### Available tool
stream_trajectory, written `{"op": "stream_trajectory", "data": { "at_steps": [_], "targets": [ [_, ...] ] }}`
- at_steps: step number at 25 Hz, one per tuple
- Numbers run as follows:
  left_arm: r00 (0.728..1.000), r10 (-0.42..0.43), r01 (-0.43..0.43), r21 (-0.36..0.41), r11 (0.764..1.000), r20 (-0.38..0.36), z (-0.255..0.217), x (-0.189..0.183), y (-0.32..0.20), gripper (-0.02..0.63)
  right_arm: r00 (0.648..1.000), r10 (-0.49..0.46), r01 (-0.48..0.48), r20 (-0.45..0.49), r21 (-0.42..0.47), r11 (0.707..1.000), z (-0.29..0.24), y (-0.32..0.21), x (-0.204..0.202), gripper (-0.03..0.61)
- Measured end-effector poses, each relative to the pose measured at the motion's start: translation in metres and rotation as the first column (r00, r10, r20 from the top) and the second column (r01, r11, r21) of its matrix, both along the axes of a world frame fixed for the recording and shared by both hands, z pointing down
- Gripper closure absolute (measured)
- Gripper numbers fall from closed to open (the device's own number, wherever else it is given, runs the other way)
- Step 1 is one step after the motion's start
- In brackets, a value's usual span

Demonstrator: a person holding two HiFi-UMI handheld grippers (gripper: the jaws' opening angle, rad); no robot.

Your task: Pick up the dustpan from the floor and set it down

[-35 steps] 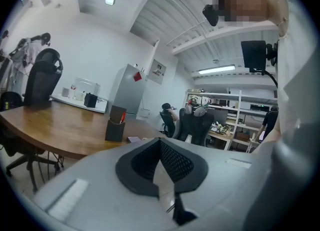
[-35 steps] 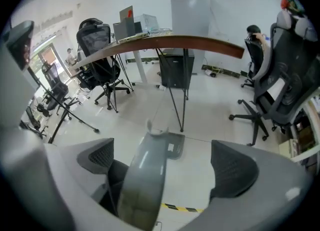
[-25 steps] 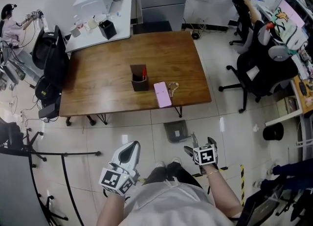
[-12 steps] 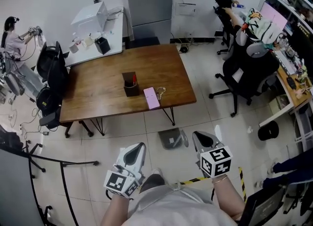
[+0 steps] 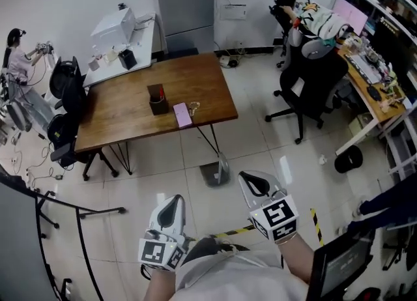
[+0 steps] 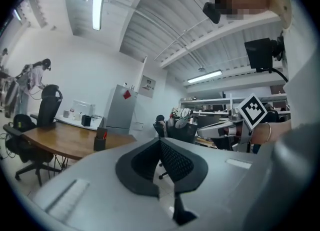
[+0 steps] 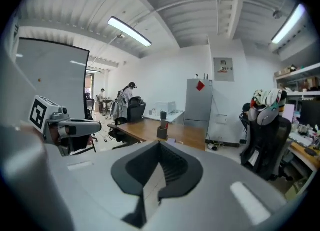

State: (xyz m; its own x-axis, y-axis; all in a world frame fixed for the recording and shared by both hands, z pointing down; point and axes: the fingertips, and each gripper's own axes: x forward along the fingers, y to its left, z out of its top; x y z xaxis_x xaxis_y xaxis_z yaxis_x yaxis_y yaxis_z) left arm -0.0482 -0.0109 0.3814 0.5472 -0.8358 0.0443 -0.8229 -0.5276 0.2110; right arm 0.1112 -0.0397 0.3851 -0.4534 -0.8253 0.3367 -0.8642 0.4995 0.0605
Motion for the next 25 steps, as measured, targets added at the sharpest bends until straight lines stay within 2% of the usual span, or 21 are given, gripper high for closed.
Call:
{"op": "stream_trajectory", "data": {
  "at_steps": [4,7,10,15,22,25],
  "targets": [
    [1.000,-0.022,0.022,0.021,1.000,-0.002,-0.017,0.000,0.025,0.600,0.991,-0.132,0.130,0.031,0.053,0.990,-0.030,0.029,-0.030,0.575],
    [1.000,-0.023,0.023,0.027,0.999,-0.001,-0.028,-0.003,0.033,0.600,0.986,-0.165,0.163,0.021,0.088,0.983,-0.049,0.047,-0.044,0.576],
    [1.000,-0.025,0.025,0.046,0.999,-0.001,-0.039,-0.012,0.036,0.600,0.990,-0.144,0.143,0.000,0.112,0.983,-0.054,0.055,-0.051,0.576],
    [0.998,-0.033,0.036,0.066,0.997,-0.045,-0.053,-0.026,0.035,0.600,0.990,-0.140,0.140,-0.002,0.124,0.982,-0.057,0.061,-0.059,0.577],
    [0.999,-0.041,0.042,0.071,0.997,-0.028,-0.054,-0.023,0.030,0.600,0.995,-0.094,0.101,-0.043,0.206,0.973,-0.072,0.058,-0.051,0.577],
    [1.000,-0.027,0.028,0.075,0.997,-0.011,-0.053,-0.017,0.027,0.600,0.994,-0.090,0.100,-0.054,0.215,0.972,-0.074,0.056,-0.048,0.577]
  ]
}}
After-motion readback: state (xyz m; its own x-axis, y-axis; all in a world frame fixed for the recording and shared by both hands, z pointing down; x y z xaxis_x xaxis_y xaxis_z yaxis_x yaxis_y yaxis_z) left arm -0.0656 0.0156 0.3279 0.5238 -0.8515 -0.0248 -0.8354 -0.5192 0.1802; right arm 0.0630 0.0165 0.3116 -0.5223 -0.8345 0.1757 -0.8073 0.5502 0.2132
